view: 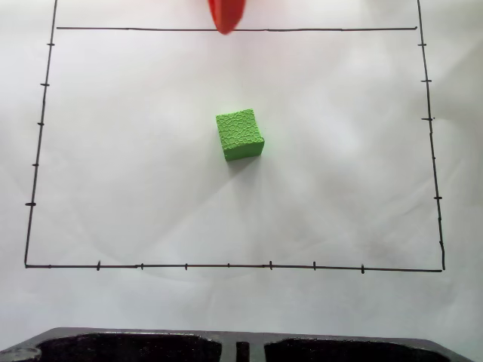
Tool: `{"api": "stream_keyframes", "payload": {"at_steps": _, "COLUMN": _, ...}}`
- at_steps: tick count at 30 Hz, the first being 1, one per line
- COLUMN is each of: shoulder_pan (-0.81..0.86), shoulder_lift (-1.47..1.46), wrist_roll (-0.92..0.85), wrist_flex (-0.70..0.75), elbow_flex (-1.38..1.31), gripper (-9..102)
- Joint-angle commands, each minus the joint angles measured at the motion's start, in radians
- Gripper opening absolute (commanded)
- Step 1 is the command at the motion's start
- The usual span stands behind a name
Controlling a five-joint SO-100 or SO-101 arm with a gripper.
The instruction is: Grasp the colored block, Place it on the black dot, and then return the arm to the default position.
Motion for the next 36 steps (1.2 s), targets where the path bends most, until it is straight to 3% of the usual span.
{"api": "stream_keyframes", "payload": {"at_steps": 1, "shoulder_pan": 0.009, "shoulder_lift": 0.097, "wrist_roll": 0.005, "wrist_flex": -0.043, "elbow_flex": 0.072, "gripper": 0}}
{"api": "stream_keyframes", "payload": {"at_steps": 18, "shoulder_pan": 0.041, "shoulder_lift": 0.413, "wrist_roll": 0.078, "wrist_flex": -0.227, "elbow_flex": 0.419, "gripper": 0}}
{"api": "stream_keyframes", "payload": {"at_steps": 25, "shoulder_pan": 0.034, "shoulder_lift": 0.420, "wrist_roll": 0.103, "wrist_flex": -0.345, "elbow_flex": 0.517, "gripper": 0}}
{"api": "stream_keyframes", "payload": {"at_steps": 36, "shoulder_pan": 0.014, "shoulder_lift": 0.422, "wrist_roll": 0.124, "wrist_flex": -0.376, "elbow_flex": 0.541, "gripper": 0}}
